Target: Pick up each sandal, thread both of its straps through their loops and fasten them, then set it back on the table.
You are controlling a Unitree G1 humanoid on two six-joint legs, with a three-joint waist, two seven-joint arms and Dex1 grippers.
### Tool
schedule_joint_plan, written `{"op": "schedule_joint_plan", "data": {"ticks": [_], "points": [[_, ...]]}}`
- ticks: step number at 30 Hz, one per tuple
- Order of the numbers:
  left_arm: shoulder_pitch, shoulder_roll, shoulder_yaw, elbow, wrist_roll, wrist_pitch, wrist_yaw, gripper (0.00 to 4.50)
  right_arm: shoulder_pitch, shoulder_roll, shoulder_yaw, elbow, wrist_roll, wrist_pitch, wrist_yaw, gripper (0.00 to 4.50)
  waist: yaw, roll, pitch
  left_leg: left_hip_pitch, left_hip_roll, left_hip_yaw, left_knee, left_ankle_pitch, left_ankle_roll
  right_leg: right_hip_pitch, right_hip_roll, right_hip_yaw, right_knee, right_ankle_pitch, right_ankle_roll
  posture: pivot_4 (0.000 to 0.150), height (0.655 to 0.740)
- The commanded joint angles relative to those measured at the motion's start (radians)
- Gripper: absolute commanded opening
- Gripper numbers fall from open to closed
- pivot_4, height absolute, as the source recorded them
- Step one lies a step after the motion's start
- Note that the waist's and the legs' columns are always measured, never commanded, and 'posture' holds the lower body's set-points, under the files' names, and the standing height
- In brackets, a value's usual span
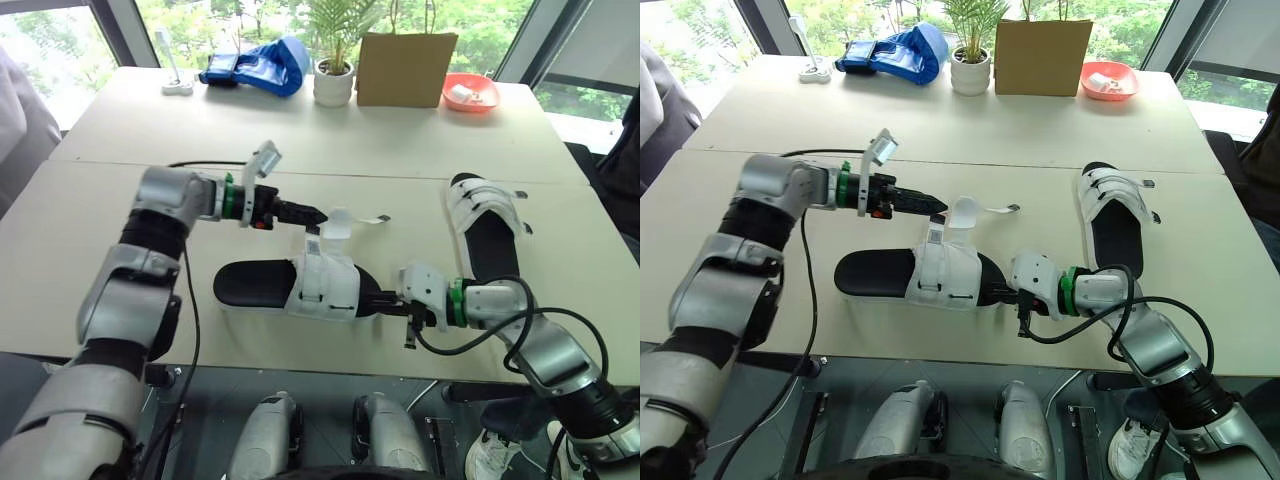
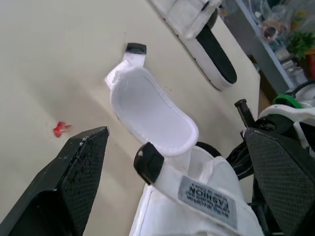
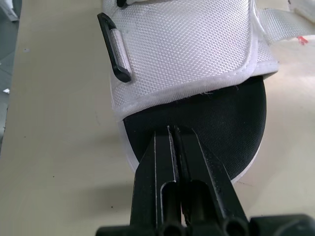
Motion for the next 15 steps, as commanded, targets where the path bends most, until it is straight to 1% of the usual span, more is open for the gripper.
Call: {"op": "schedule_joint_plan", "data": {"ticks": [1, 5, 10, 12, 15], "points": [[-0.095, -0.05, -0.005, 0.172, 0.069, -0.036, -0.052, 4.5, 0.014, 0.014, 0.023, 0.017, -0.047, 0.016, -0.019, 0.07, 0.0, 0.0, 0.0, 0.0, 0.0, 0.0, 0.0, 0.0, 0.0, 0.0, 0.0, 0.0, 0.0, 0.0, 0.0, 0.15, 0.7209], [-0.151, -0.117, -0.009, 0.299, 0.14, -0.087, -0.089, 4.5, 0.022, 0.021, 0.013, 0.005, -0.058, 0.025, -0.031, 0.07, -0.001, 0.0, 0.0, 0.0, 0.0, 0.0, 0.0, 0.0, 0.0, 0.0, 0.0, 0.0, 0.0, 0.0, 0.0, 0.15, 0.7209], [-0.193, -0.173, 0.031, 0.385, 0.185, -0.114, -0.106, 4.5, 0.029, 0.023, 0.006, -0.006, -0.066, 0.033, -0.04, 0.07, 0.0, 0.0, 0.0, 0.0, 0.0, 0.0, 0.0, 0.0, 0.0, -0.001, 0.0, 0.001, 0.001, 0.0, 0.0, 0.15, 0.7209], [-0.225, -0.213, 0.101, 0.434, 0.159, -0.101, -0.056, 4.5, 0.033, 0.026, -0.001, -0.015, -0.071, 0.042, -0.052, 0.07, 0.002, 0.0, 0.0, -0.001, 0.0, 0.0, 0.0, 0.0, 0.0, -0.002, 0.0, 0.002, 0.001, 0.0, 0.0, 0.15, 0.7209], [-0.272, -0.241, 0.272, 0.488, 0.08, -0.1, 0.085, 4.5, 0.041, 0.028, -0.007, -0.024, -0.074, 0.051, -0.061, 0.07, 0.004, -0.001, 0.0, -0.001, 0.0, 0.0, 0.001, 0.0, 0.0, -0.002, -0.001, 0.002, 0.001, 0.0, 0.0, 0.15, 0.7209]]}}
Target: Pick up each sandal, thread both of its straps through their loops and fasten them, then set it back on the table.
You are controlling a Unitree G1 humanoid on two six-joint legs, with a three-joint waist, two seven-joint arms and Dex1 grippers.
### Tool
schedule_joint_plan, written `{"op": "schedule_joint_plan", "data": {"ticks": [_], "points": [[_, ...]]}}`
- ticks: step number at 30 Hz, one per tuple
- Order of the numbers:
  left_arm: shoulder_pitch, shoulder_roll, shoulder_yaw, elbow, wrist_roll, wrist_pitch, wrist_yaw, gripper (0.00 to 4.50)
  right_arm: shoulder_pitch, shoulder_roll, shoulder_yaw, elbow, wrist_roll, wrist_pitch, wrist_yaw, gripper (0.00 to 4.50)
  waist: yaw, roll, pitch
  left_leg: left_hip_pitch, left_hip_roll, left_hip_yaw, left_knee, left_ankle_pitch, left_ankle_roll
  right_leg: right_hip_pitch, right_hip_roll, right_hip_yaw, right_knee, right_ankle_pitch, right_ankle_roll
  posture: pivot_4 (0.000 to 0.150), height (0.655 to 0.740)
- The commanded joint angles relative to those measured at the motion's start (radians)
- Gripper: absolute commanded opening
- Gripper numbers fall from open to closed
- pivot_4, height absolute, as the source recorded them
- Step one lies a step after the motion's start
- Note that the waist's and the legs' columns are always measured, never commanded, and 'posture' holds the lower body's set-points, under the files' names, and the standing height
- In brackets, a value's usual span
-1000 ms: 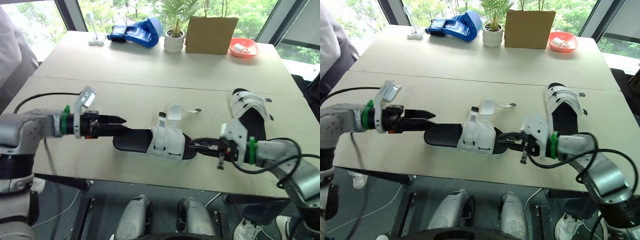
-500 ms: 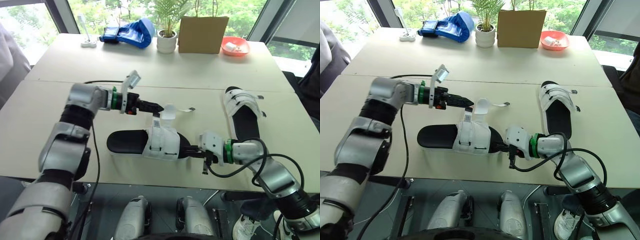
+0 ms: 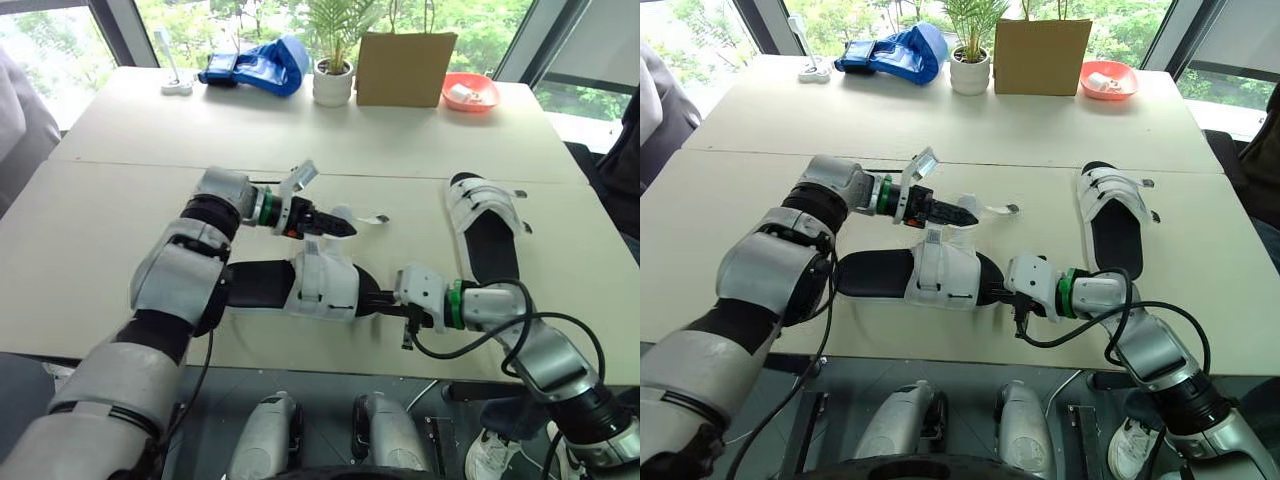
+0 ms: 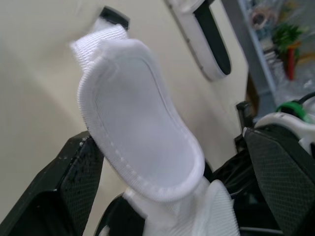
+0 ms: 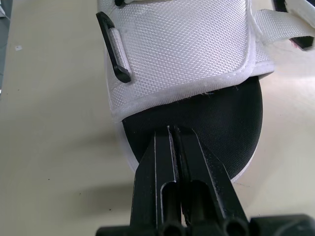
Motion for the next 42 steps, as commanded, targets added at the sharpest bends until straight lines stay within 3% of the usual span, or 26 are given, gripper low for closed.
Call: {"op": "schedule_joint_plan", "data": {"ticks": [1, 4, 9, 12, 19, 20, 29, 31, 38, 42], "points": [[-0.083, -0.015, 0.212, 0.04, -0.108, -0.01, 0.171, 4.5, 0.019, 0.009, 0.005, 0.012, -0.036, 0.034, -0.032, 0.07, -0.001, 0.0, 0.0, 0.0, 0.0, 0.0, 0.0, 0.0, 0.0, 0.0, -0.002, 0.0, 0.0, 0.0, 0.0, 0.15, 0.7209], [-0.107, -0.021, 0.351, 0.061, -0.165, -0.034, 0.299, 4.5, 0.027, 0.007, -0.002, 0.006, -0.04, 0.04, -0.042, 0.07, -0.002, 0.0, 0.0, 0.0, 0.0, 0.0, 0.0, 0.0, 0.0, -0.001, -0.002, 0.0, 0.001, 0.0, 0.0, 0.15, 0.7209], [-0.101, -0.033, 0.343, 0.044, -0.104, -0.036, 0.246, 4.5, 0.031, 0.01, -0.018, 0.008, -0.044, 0.046, -0.066, 0.07, 0.001, 0.0, 0.0, 0.0, -0.001, 0.0, 0.0, 0.0, 0.0, 0.0, -0.001, 0.0, 0.002, 0.0, 0.0, 0.15, 0.7209], [-0.096, -0.04, 0.323, 0.033, -0.075, -0.032, 0.188, 3.6, 0.027, 0.014, -0.026, 0.016, -0.046, 0.046, -0.078, 0.0, 0.001, 0.0, 0.0, 0.0, -0.001, 0.001, 0.0, 0.0, 0.0, 0.0, -0.001, -0.001, 0.002, 0.0, 0.0, 0.15, 0.7209], [-0.091, -0.034, 0.327, 0.036, -0.042, -0.029, 0.159, 0.15, 0.001, 0.033, -0.026, 0.043, -0.05, 0.04, -0.107, 0.0, 0.001, 0.0, 0.0, 0.0, -0.001, 0.001, 0.0, 0.0, 0.0, 0.0, -0.001, -0.001, 0.002, 0.0, 0.0, 0.15, 0.7209], [-0.091, -0.032, 0.329, 0.036, -0.038, -0.031, 0.156, 0.02, -0.003, 0.036, -0.026, 0.046, -0.051, 0.04, -0.11, 0.0, 0.001, 0.0, 0.0, 0.0, -0.001, 0.001, 0.0, 0.0, 0.0, 0.0, -0.001, -0.001, 0.002, 0.0, 0.0, 0.15, 0.7209], [-0.064, 0.014, 0.307, 0.038, 0.037, -0.108, 0.172, 0.02, 0.001, 0.033, -0.025, 0.043, -0.061, 0.037, -0.12, 0.0, 0.001, 0.0, 0.0, 0.0, -0.001, 0.001, 0.0, 0.0, 0.0, 0.0, -0.001, -0.001, 0.002, 0.0, 0.0, 0.15, 0.7209], [-0.056, 0.039, 0.292, 0.039, 0.052, -0.086, 0.119, 0.83, 0.006, 0.029, -0.022, 0.041, -0.068, 0.035, -0.12, 0.0, 0.001, 0.0, 0.0, 0.0, -0.001, 0.001, 0.0, 0.0, 0.0, 0.0, -0.001, -0.001, 0.002, 0.0, 0.0, 0.15, 0.7209], [0.0, 0.103, 0.141, 0.022, 0.173, -0.074, -0.093, 4.48, 0.016, 0.026, -0.022, 0.026, -0.076, 0.042, -0.12, 0.0, 0.001, 0.0, 0.0, 0.0, -0.001, 0.001, 0.0, 0.0, 0.0, 0.0, 0.0, -0.001, 0.001, 0.0, 0.0, 0.15, 0.7209], [0.014, 0.099, 0.116, 0.019, 0.19, -0.064, -0.138, 4.48, 0.022, 0.022, -0.026, 0.024, -0.076, 0.042, -0.118, 0.0, 0.002, 0.0, 0.0, 0.0, -0.001, 0.001, 0.0, 0.0, 0.0, 0.0, 0.0, -0.001, 0.001, 0.0, 0.0, 0.15, 0.7209]]}}
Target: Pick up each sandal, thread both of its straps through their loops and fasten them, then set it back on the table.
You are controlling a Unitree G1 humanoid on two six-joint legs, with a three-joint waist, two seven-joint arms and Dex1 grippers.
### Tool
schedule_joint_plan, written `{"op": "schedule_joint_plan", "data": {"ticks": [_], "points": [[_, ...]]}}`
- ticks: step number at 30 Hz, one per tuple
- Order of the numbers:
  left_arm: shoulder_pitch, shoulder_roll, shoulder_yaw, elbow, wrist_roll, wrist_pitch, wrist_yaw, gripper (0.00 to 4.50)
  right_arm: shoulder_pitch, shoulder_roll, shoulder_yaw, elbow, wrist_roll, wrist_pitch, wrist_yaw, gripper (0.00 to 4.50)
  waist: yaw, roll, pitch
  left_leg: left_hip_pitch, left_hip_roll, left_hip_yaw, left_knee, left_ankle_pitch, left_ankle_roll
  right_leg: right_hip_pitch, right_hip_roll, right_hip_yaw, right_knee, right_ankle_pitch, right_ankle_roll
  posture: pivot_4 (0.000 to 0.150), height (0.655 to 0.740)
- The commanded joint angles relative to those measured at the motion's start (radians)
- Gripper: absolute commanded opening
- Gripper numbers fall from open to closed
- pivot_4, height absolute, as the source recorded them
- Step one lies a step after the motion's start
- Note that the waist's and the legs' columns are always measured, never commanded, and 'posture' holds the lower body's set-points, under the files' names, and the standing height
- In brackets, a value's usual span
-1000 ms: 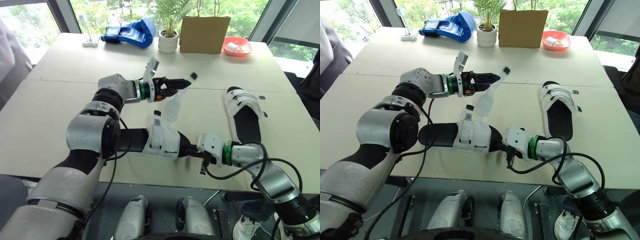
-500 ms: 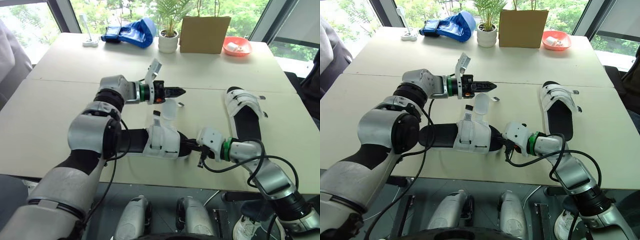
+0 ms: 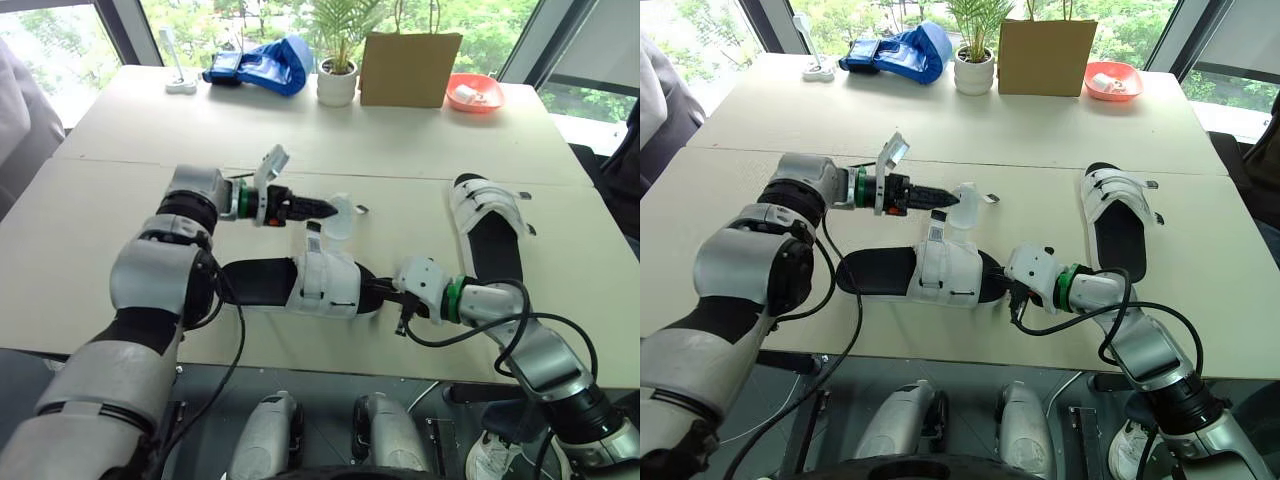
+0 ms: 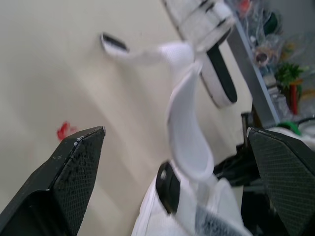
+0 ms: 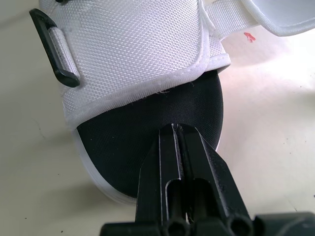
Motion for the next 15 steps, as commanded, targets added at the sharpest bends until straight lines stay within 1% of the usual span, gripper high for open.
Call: {"op": "schedule_joint_plan", "data": {"ticks": [1, 3, 7, 12, 15], "points": [[-0.012, -0.012, -0.016, -0.032, 0.007, 0.015, -0.059, 4.48, 0.027, -0.018, -0.012, 0.015, -0.025, 0.02, -0.001, 0.0, 0.001, 0.0, 0.0, 0.0, 0.0, 0.0, 0.0, 0.0, 0.0, 0.0, 0.0, 0.0, 0.0, 0.0, 0.0, 0.15, 0.7209], [-0.01, -0.053, -0.008, -0.033, -0.002, 0.015, -0.05, 4.48, 0.033, -0.019, -0.013, 0.01, -0.026, 0.021, 0.0, 0.0, 0.003, 0.0, 0.0, 0.0, 0.0, 0.0, 0.0, 0.0, 0.0, 0.0, 0.0, 0.0, 0.0, 0.0, 0.0, 0.15, 0.7209], [-0.023, -0.113, 0.048, -0.021, -0.036, 0.004, 0.034, 4.48, 0.042, -0.021, -0.017, 0.004, -0.029, 0.022, 0.0, 0.0, 0.004, 0.0, 0.0, -0.001, -0.001, 0.0, 0.0, 0.0, 0.0, 0.0, -0.001, 0.001, -0.001, 0.0, 0.001, 0.15, 0.7209], [-0.05, -0.149, 0.175, -0.007, -0.106, -0.029, 0.219, 4.48, 0.053, -0.021, -0.024, -0.005, -0.029, 0.025, -0.004, 0.0, 0.001, 0.0, 0.0, -0.001, -0.001, -0.001, 0.0, 0.0, 0.0, -0.001, -0.001, 0.001, -0.001, 0.0, 0.001, 0.15, 0.7209], [-0.06, -0.154, 0.226, -0.001, -0.131, -0.042, 0.283, 4.48, 0.061, -0.021, -0.026, -0.009, -0.031, 0.025, -0.008, 0.0, 0.003, -0.001, 0.0, -0.001, -0.001, -0.001, 0.0, 0.0, 0.001, 0.0, -0.002, 0.001, -0.001, 0.0, 0.001, 0.15, 0.7209]]}}
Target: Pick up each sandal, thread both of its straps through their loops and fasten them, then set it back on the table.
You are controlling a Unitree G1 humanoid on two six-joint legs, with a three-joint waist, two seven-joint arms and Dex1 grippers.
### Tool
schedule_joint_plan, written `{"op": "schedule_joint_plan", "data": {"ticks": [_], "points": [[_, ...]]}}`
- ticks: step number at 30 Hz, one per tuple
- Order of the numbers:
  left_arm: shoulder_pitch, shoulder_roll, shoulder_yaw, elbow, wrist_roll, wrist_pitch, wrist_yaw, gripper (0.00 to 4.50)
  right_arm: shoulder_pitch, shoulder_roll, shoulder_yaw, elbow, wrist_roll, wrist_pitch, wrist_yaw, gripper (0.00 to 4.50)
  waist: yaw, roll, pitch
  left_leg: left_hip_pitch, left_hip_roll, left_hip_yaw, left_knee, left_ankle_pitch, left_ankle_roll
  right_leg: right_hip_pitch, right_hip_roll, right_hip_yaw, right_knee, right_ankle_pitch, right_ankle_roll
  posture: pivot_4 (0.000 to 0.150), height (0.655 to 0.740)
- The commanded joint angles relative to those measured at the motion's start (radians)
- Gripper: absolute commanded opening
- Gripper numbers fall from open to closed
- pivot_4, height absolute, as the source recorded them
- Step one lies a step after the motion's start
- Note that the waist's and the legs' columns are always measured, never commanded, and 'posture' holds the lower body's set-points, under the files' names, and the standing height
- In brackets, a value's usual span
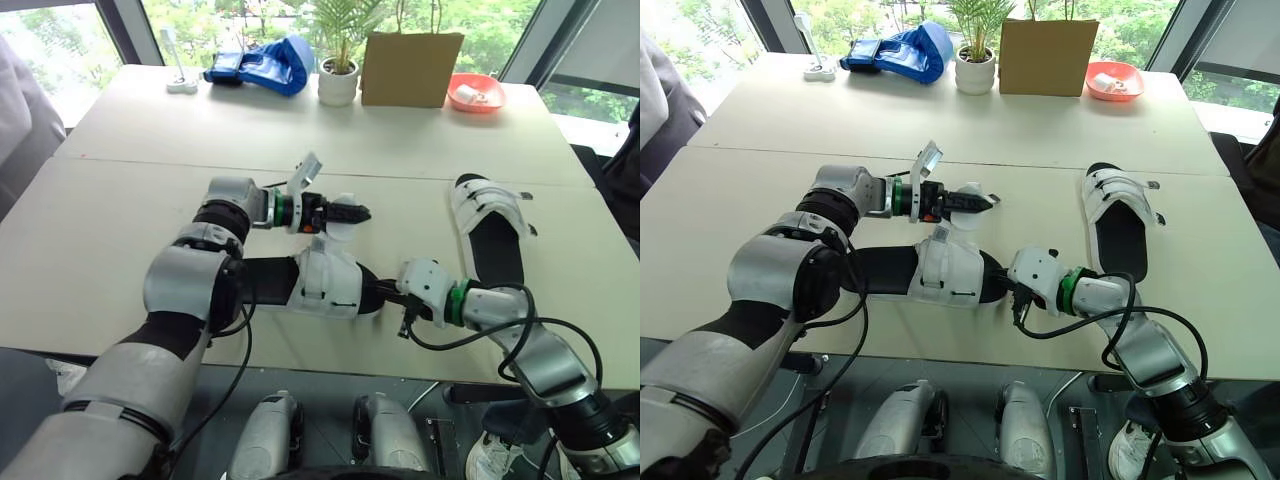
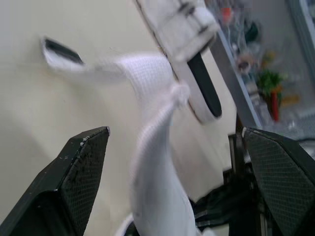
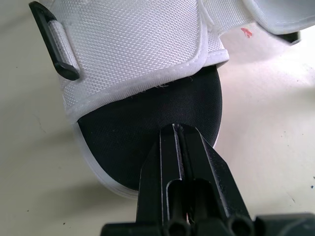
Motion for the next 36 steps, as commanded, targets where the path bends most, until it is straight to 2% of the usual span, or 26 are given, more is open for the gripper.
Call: {"op": "schedule_joint_plan", "data": {"ticks": [1, 3, 9, 10, 14, 18, 22, 24, 26, 31, 32, 33, 36], "points": [[-0.045, -0.009, 0.072, -0.005, -0.053, -0.03, 0.077, 4.24, 0.03, -0.016, -0.005, 0.01, -0.027, 0.023, -0.004, 0.0, 0.0, 0.0, 0.0, 0.0, 0.0, 0.0, 0.0, 0.0, 0.0, 0.0, 0.0, 0.0, 0.0, 0.0, 0.0, 0.15, 0.7209], [-0.054, -0.009, 0.105, -0.004, -0.073, -0.033, 0.104, 3.56, 0.035, -0.016, -0.006, 0.008, -0.028, 0.023, -0.008, 0.0, 0.0, 0.0, 0.0, 0.0, 0.0, 0.0, 0.0, 0.0, 0.0, 0.0, 0.0, 0.0, 0.0, 0.0, 0.0, 0.15, 0.7209], [-0.074, -0.005, 0.104, -0.011, -0.073, -0.03, 0.053, 0.45, 0.039, -0.015, -0.003, 0.008, -0.031, 0.021, -0.016, 0.0, 0.0, 0.0, 0.0, 0.0, 0.0, 0.0, 0.0, 0.0, 0.0, 0.0, 0.0, -0.001, 0.0, 0.0, 0.0, 0.15, 0.7209], [-0.077, -0.004, 0.088, -0.015, -0.065, -0.031, 0.02, 0.12, 0.039, -0.014, -0.002, 0.009, -0.032, 0.02, -0.017, 0.0, 0.0, 0.0, 0.0, 0.0, 0.0, 0.0, 0.0, 0.0, 0.0, 0.0, 0.0, -0.001, 0.0, 0.0, 0.0, 0.15, 0.7209], [-0.061, 0.001, -0.036, -0.056, 0.017, -0.125, -0.166, 0.12, 0.036, -0.014, 0.001, 0.008, -0.033, 0.022, -0.017, 0.0, 0.0, 0.0, 0.0, 0.0, 0.0, 0.0, 0.0, 0.0, 0.0, 0.0, 0.001, -0.001, 0.0, 0.0, 0.0, 0.15, 0.7209], [-0.027, 0.008, -0.113, -0.098, 0.059, -0.249, -0.278, 0.12, 0.035, -0.013, 0.002, 0.008, -0.034, 0.023, -0.017, 0.0, -0.001, 0.0, 0.0, 0.0, 0.0, 0.001, 0.0, 0.0, 0.0, 0.0, 0.001, -0.001, 0.0, 0.0, 0.0, 0.15, 0.7209], [0.148, 0.045, -0.208, -0.396, 0.085, -0.508, -0.367, 0.12, 0.045, -0.023, 0.0, 0.001, -0.034, 0.022, -0.008, 0.0, -0.004, 0.001, 0.0, 0.001, 0.0, 0.0, -0.001, 0.0, 0.0, 0.0, 0.0, 0.0, -0.001, 0.0, 0.0, 0.15, 0.7209], [0.266, 0.082, -0.254, -0.535, 0.138, -0.854, -0.33, 0.12, 0.048, -0.026, -0.001, 0.0, -0.034, 0.021, -0.003, 0.0, -0.004, 0.001, 0.0, 0.001, 0.0, 0.0, -0.001, 0.0, -0.001, 0.0, -0.001, 0.0, -0.001, 0.0, 0.0, 0.15, 0.7209], [0.348, 0.13, -0.306, -0.594, 0.216, -1.21, -0.265, 0.12, 0.051, -0.032, -0.003, 0.003, -0.035, 0.016, 0.002, 0.0, -0.001, 0.001, 0.0, 0.001, 0.0, 0.0, -0.001, 0.0, -0.001, 0.0, -0.003, 0.0, -0.001, 0.0, -0.001, 0.15, 0.7209], [0.384, 0.219, -0.351, -0.492, 0.298, -2.223, -0.085, 0.12, 0.039, -0.031, 0.001, 0.023, -0.039, 0.007, 0.01, 0.0, 0.013, 0.001, -0.001, 0.001, 0.0, 0.0, 0.0, -0.002, -0.003, 0.001, -0.005, -0.001, -0.004, 0.003, -0.003, 0.15, 0.7209], [0.383, 0.238, -0.364, -0.478, 0.325, -2.346, -0.046, 0.12, 0.035, -0.028, 0.002, 0.026, -0.04, 0.007, 0.011, 0.0, 0.014, 0.002, -0.001, 0.001, 0.0, 0.0, 0.0, -0.002, -0.004, 0.001, -0.005, -0.001, -0.005, 0.003, -0.002, 0.15, 0.7209], [0.385, 0.259, -0.362, -0.486, 0.414, -2.4, 0.007, 0.12, 0.031, -0.024, 0.005, 0.03, -0.043, 0.005, 0.012, 0.0, 0.015, 0.002, -0.001, 0.001, 0.0, 0.0, -0.001, -0.002, -0.004, 0.001, -0.005, -0.001, -0.005, 0.003, -0.003, 0.15, 0.7209], [0.334, 0.249, -0.288, -0.375, 0.593, -2.411, 0.141, 0.12, 0.026, -0.018, 0.01, 0.031, -0.044, 0.006, 0.014, 0.0, 0.021, 0.002, -0.002, 0.001, 0.0, 0.001, -0.001, 0.0, -0.001, 0.001, -0.004, -0.002, -0.004, 0.003, -0.003, 0.15, 0.7209]]}}
